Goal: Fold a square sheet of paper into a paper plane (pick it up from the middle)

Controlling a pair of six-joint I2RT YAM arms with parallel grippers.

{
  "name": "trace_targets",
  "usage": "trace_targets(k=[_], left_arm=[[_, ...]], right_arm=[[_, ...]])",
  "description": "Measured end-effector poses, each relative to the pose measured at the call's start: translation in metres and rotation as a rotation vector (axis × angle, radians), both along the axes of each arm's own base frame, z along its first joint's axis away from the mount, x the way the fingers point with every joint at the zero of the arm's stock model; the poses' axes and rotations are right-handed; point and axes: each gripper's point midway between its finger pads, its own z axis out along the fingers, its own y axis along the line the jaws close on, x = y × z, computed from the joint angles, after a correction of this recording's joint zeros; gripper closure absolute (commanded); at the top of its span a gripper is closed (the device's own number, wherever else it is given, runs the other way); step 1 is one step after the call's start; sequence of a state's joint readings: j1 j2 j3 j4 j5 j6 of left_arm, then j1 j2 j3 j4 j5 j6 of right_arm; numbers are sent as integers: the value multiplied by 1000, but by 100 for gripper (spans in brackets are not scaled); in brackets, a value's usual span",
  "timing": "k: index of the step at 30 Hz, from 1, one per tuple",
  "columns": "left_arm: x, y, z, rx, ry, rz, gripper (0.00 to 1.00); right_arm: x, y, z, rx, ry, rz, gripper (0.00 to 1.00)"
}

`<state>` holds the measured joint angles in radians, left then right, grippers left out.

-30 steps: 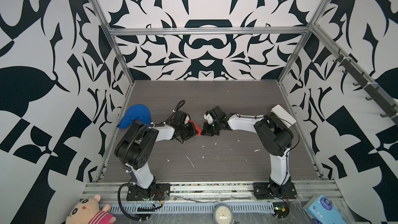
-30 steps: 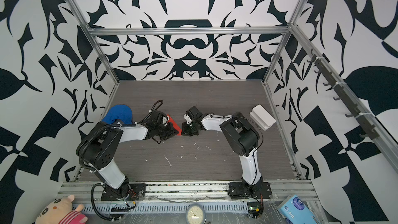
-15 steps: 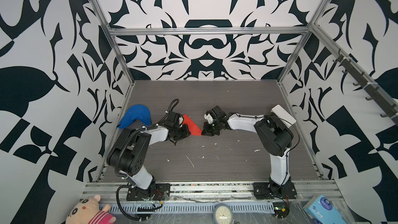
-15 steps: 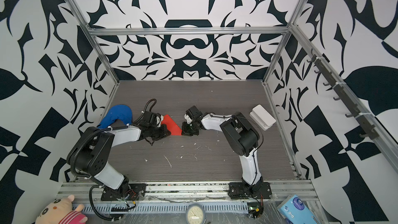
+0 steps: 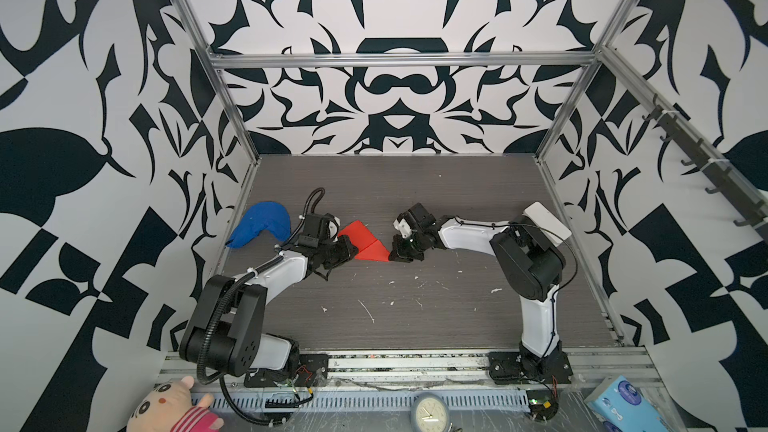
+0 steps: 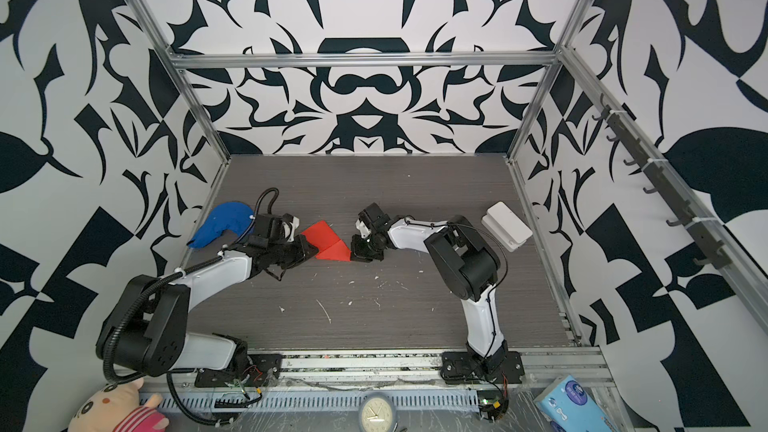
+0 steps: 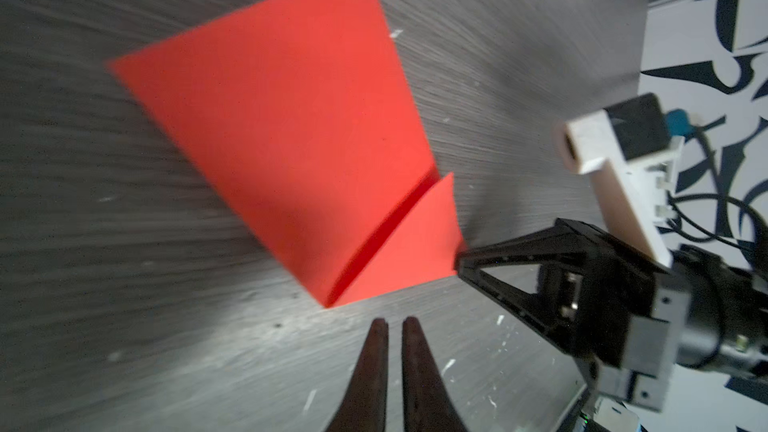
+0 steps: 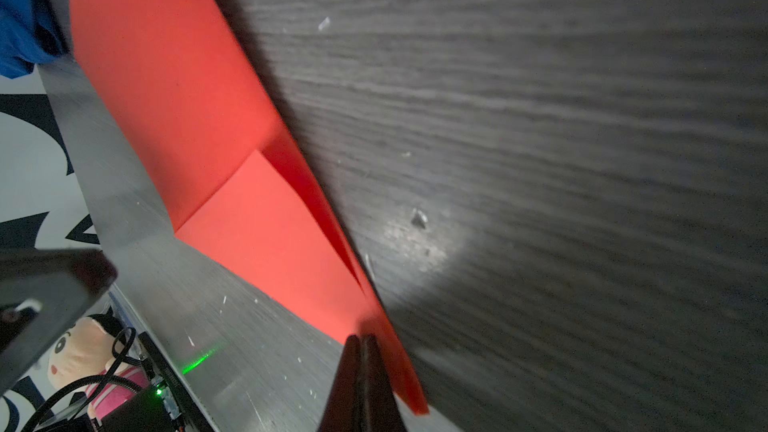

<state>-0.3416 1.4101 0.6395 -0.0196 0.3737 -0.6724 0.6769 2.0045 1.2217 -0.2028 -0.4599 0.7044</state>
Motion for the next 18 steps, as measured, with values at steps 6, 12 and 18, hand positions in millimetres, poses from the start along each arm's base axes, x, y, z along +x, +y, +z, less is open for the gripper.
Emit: trace_targets(k=[6,12,18], left_arm=[[5,-42,-8,-3,28,-88,85],[7,-51,-41,26,119,-92,87],[6,-34,-49,25,146,-55,86]], right_arm=[[0,0,0,0,1,0,100],[0,0,0,0,2,0,100],[0,0,0,-1,2,0,100]])
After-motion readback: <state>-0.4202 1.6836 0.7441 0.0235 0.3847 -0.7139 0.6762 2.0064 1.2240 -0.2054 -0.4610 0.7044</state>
